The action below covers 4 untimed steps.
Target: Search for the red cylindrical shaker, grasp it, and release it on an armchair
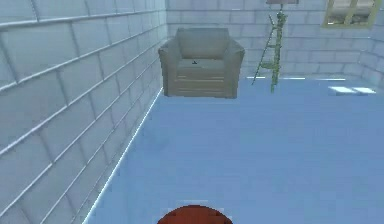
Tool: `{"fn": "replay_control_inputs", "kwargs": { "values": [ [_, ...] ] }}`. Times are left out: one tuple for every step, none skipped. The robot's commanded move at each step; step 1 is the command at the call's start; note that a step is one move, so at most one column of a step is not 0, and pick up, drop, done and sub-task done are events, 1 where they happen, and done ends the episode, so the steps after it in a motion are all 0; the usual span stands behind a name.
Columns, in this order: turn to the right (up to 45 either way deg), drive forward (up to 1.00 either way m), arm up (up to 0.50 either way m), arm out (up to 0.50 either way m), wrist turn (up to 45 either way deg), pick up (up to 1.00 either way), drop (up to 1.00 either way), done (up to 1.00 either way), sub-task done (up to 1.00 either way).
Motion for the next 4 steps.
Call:
{"fn": "replay_control_inputs", "kwargs": {
  "values": [
    [0.0,1.00,0.00,0.00,0.0,0.00,0.00,0.00,0.00],
    [0.0,1.00,0.00,0.00,0.0,0.00,0.00,0.00,0.00],
    [3.0,0.00,0.00,0.00,0.0,0.00,0.00,0.00,0.00],
    [0.0,0.70,0.00,0.00,0.0,0.00,0.00,0.00,0.00]
  ]
}}
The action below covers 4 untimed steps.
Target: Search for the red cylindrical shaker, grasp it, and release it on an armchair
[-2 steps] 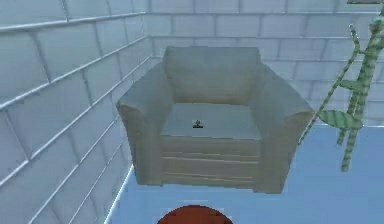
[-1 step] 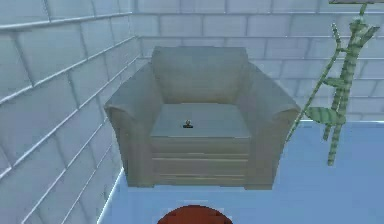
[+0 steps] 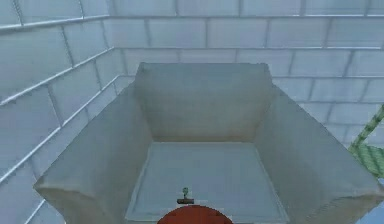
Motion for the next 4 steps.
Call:
{"fn": "replay_control_inputs", "kwargs": {
  "values": [
    [9.0,0.00,0.00,0.00,0.0,0.00,0.00,0.00,0.00],
    [-6.0,0.00,0.00,0.00,0.0,0.00,0.00,0.00,0.00],
    [3.0,0.00,0.00,0.00,0.0,0.00,0.00,0.00,0.00],
    [-3.0,0.00,0.00,0.00,0.0,0.00,0.00,0.00,0.00]
  ]
}}
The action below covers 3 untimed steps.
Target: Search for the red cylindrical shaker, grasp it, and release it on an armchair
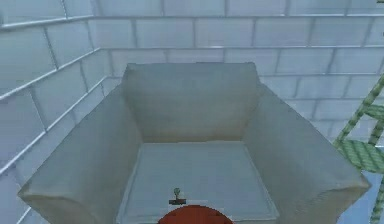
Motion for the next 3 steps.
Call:
{"fn": "replay_control_inputs", "kwargs": {
  "values": [
    [6.0,0.00,0.00,0.00,0.0,0.00,0.00,0.00,0.00],
    [18.0,0.00,0.00,0.00,0.0,0.00,0.00,0.00,0.00],
    [0.0,0.20,0.00,0.00,0.0,0.00,0.00,0.00,0.00]
  ]
}}
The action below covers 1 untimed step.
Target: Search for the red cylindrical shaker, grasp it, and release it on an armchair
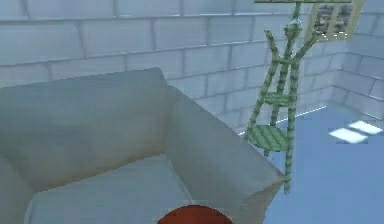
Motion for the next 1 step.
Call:
{"fn": "replay_control_inputs", "kwargs": {
  "values": [
    [-45.0,0.00,0.00,0.00,0.0,0.00,0.00,0.00,0.00]
  ]
}}
